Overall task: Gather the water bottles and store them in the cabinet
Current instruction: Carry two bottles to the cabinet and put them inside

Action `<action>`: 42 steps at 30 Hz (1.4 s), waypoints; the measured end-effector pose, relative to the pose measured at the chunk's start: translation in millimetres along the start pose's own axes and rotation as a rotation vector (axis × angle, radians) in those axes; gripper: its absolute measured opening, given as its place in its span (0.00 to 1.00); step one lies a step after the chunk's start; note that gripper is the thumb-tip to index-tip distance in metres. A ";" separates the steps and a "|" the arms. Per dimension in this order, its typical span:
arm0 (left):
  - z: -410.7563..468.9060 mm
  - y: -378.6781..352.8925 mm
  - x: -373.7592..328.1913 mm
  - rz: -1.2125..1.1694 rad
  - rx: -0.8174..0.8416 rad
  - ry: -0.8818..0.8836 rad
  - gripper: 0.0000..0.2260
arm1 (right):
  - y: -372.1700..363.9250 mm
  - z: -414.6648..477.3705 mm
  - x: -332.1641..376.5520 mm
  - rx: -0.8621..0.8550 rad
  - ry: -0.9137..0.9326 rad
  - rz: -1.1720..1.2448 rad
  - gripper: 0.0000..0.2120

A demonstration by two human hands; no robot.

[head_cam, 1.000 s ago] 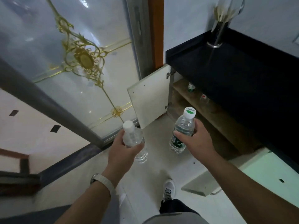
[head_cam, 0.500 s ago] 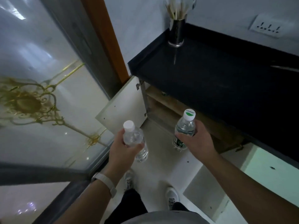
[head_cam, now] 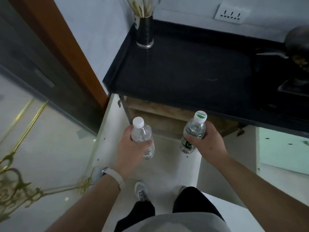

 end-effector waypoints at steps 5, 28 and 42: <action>34.3 3.8 2.4 0.009 0.074 0.015 0.32 | -15.3 5.2 9.1 -0.045 -0.040 0.020 0.23; 206.1 -132.3 138.2 0.044 0.015 0.031 0.26 | -148.9 160.6 -187.3 0.024 -0.025 0.153 0.21; 308.5 -200.5 184.2 -0.098 -0.069 -0.199 0.24 | -167.7 265.5 -270.6 -0.112 0.275 0.316 0.22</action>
Point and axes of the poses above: each hand's wrist, its own z-axis towards the middle knuckle, its own y-axis out of the back of the hand, x = y × z, the point moved 8 cm from there along z, towards the middle knuckle, and after that the axes turned 9 degrees about y, right-handed, at the moved point
